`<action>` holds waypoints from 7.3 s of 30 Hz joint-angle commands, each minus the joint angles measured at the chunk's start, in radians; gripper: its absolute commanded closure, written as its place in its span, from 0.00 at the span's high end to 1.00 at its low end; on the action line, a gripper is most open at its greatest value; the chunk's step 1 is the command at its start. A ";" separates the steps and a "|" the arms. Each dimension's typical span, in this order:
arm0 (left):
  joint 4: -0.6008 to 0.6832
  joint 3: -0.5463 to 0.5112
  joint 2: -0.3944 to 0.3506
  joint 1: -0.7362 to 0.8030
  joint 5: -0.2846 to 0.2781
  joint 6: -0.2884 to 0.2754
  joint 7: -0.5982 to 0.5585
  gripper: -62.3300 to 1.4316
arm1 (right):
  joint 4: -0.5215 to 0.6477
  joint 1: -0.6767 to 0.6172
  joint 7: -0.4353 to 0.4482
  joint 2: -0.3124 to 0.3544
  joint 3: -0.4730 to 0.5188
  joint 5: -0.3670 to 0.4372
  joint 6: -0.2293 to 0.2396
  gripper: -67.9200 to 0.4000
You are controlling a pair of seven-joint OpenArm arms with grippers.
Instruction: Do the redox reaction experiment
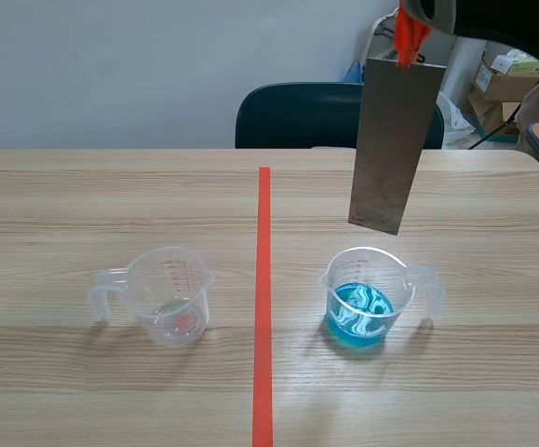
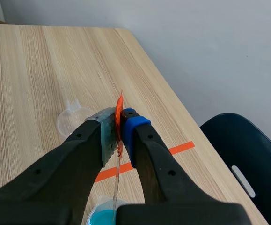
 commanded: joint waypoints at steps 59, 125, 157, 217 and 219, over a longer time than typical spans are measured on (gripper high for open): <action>0.011 -0.008 0.038 -0.003 0.114 -0.006 -0.122 1.00 | -0.179 0.600 -0.220 -0.518 -0.615 -0.138 -0.043 0.02; 0.011 -0.008 0.038 -0.005 0.137 -0.006 -0.122 1.00 | -0.317 0.635 -0.281 -0.734 -0.742 -0.245 -0.043 0.02; 0.011 -0.008 0.038 -0.005 0.137 -0.006 -0.122 1.00 | -0.317 0.635 -0.281 -0.734 -0.742 -0.245 -0.043 0.02; 0.011 -0.008 0.039 -0.005 0.137 -0.006 -0.122 1.00 | -0.740 0.630 0.040 -0.735 -0.867 -0.474 -0.035 0.02; 0.011 -0.008 0.039 -0.005 0.137 -0.006 -0.122 1.00 | -0.761 0.630 0.080 -0.735 -0.881 -0.507 -0.035 0.02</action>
